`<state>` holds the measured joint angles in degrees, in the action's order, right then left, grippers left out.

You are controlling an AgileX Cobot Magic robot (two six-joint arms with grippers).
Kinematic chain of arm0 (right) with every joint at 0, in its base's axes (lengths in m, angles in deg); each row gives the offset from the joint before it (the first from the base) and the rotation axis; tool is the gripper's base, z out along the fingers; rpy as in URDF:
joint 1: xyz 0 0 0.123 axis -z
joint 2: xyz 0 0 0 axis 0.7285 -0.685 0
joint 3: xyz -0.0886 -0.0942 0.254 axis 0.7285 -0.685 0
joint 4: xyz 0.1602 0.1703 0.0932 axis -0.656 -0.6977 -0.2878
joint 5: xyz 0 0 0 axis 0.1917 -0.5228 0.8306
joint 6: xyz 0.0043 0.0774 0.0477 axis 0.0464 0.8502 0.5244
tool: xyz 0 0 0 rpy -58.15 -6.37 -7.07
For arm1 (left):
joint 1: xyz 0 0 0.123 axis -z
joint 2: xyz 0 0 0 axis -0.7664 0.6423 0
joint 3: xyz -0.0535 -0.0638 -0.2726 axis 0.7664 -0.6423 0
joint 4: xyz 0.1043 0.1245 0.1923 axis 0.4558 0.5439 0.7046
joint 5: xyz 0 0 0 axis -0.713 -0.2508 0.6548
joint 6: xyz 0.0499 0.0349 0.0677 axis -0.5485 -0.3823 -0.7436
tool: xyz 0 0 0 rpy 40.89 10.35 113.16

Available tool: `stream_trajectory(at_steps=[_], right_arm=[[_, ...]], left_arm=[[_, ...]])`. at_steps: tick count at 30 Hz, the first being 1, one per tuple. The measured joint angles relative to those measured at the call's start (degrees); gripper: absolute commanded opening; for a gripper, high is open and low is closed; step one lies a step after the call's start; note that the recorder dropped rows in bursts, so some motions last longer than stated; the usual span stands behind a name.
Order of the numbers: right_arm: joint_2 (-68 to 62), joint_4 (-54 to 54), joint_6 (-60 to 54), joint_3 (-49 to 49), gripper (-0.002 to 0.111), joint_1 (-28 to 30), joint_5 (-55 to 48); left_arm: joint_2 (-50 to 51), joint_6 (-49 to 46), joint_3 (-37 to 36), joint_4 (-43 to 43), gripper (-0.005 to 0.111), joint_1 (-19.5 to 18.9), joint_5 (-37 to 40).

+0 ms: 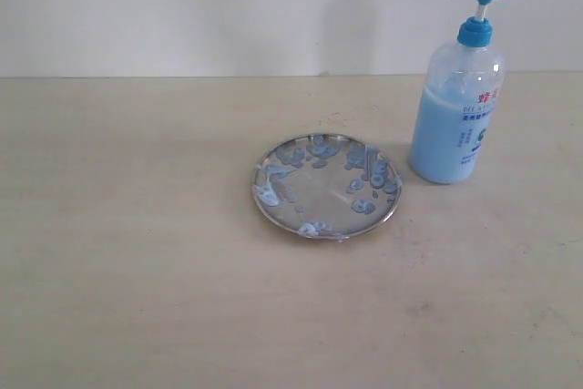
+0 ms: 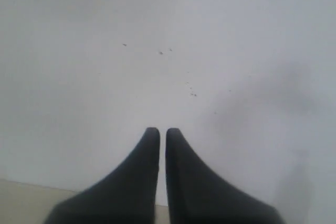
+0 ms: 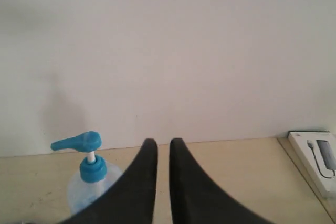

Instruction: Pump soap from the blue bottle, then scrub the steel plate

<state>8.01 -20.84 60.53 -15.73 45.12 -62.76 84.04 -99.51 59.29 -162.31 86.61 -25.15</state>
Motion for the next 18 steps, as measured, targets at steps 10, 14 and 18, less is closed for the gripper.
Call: stream_trajectory(at_steps=[10,14,18], right_arm=[[25.4,-20.3,-28.1,-26.6,0.002,-5.0,23.5],[22.2,-20.8,-25.9,-40.2,0.002,-5.2,33.2],[17.3,-21.8,-21.4,-46.6,0.002,-5.2,37.0]], left_arm=[[-2.9,-4.5,-1.2,-4.5,0.004,0.0,-10.2],[-2.9,-4.5,-1.2,-4.5,0.004,0.0,-10.5],[-2.9,-4.5,-1.2,-4.5,0.004,0.0,-10.5]])
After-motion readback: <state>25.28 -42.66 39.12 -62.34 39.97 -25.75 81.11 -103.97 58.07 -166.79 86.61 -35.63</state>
